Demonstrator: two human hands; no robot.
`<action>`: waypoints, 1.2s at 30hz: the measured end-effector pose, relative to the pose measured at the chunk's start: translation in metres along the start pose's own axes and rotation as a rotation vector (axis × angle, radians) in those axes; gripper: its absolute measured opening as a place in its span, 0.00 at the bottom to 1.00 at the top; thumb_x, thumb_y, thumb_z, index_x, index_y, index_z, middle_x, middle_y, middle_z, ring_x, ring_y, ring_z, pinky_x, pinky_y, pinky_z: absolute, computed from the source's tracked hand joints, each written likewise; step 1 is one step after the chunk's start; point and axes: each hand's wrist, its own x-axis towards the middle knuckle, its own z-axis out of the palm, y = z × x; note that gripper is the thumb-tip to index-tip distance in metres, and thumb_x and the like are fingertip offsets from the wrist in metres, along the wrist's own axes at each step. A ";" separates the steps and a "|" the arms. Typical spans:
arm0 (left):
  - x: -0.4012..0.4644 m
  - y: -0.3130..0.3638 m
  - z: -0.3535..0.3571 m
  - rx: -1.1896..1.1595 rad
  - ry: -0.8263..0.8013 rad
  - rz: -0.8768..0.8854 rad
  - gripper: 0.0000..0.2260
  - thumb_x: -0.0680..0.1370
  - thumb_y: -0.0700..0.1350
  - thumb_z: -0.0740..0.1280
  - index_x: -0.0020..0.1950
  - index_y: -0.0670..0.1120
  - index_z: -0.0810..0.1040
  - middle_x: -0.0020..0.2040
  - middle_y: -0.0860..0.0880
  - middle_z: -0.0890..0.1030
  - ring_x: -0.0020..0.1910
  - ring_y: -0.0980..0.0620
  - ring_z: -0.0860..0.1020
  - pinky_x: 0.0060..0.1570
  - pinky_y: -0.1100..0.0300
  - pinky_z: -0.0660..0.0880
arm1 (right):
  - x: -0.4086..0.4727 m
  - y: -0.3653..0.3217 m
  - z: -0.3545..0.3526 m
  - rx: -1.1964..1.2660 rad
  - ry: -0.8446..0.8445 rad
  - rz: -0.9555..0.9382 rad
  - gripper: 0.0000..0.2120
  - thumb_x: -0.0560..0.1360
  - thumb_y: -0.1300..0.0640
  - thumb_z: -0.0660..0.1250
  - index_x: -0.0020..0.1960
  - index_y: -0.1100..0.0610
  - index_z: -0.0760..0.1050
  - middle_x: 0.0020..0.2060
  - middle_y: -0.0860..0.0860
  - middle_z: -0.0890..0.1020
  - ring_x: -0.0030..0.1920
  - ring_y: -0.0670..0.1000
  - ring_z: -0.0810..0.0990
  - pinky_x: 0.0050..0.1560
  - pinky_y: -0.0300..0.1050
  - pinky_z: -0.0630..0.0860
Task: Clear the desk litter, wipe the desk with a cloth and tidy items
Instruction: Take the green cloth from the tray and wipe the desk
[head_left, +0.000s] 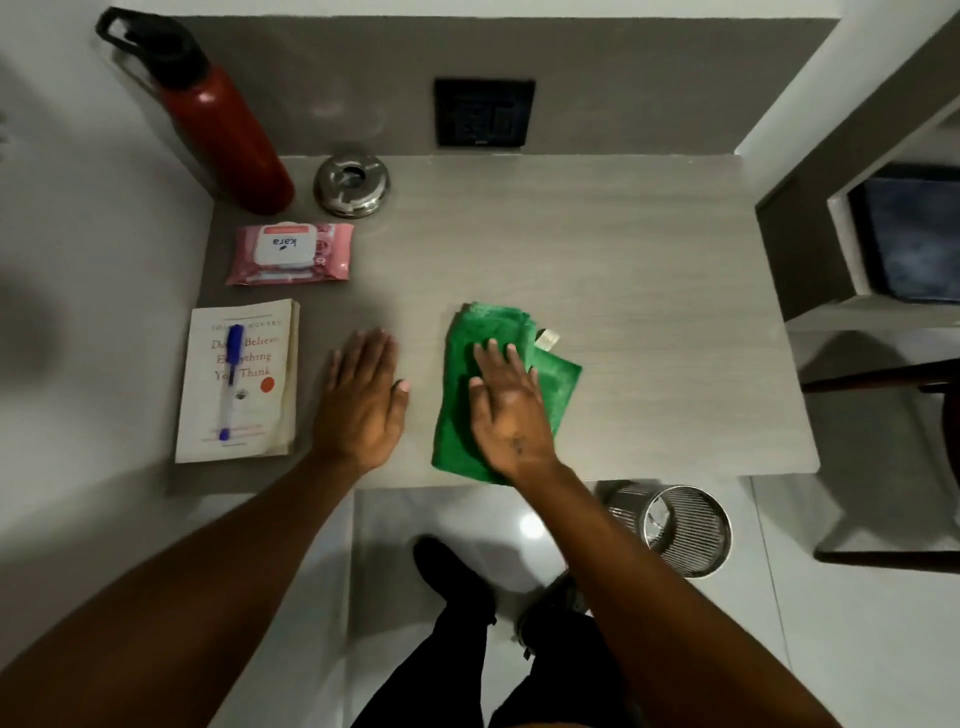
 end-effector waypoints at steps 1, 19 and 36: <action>0.005 0.008 -0.003 -0.096 0.031 -0.080 0.31 0.81 0.59 0.46 0.78 0.42 0.61 0.79 0.42 0.62 0.80 0.41 0.57 0.78 0.40 0.54 | 0.000 0.015 -0.019 0.042 0.075 0.008 0.25 0.80 0.51 0.53 0.76 0.53 0.66 0.77 0.52 0.65 0.78 0.55 0.57 0.78 0.59 0.53; -0.018 0.059 0.008 0.121 -0.067 -0.204 0.26 0.82 0.59 0.48 0.80 0.56 0.54 0.82 0.51 0.52 0.81 0.39 0.45 0.72 0.26 0.47 | 0.039 0.127 -0.072 -0.437 0.272 0.056 0.27 0.79 0.49 0.52 0.75 0.56 0.64 0.76 0.57 0.65 0.77 0.60 0.59 0.76 0.61 0.54; 0.035 0.076 0.006 0.129 -0.079 0.004 0.26 0.80 0.57 0.53 0.79 0.58 0.59 0.82 0.52 0.55 0.81 0.40 0.49 0.73 0.30 0.54 | 0.045 0.143 -0.066 -0.477 0.281 0.076 0.27 0.79 0.47 0.50 0.76 0.53 0.62 0.77 0.53 0.63 0.79 0.56 0.56 0.78 0.56 0.49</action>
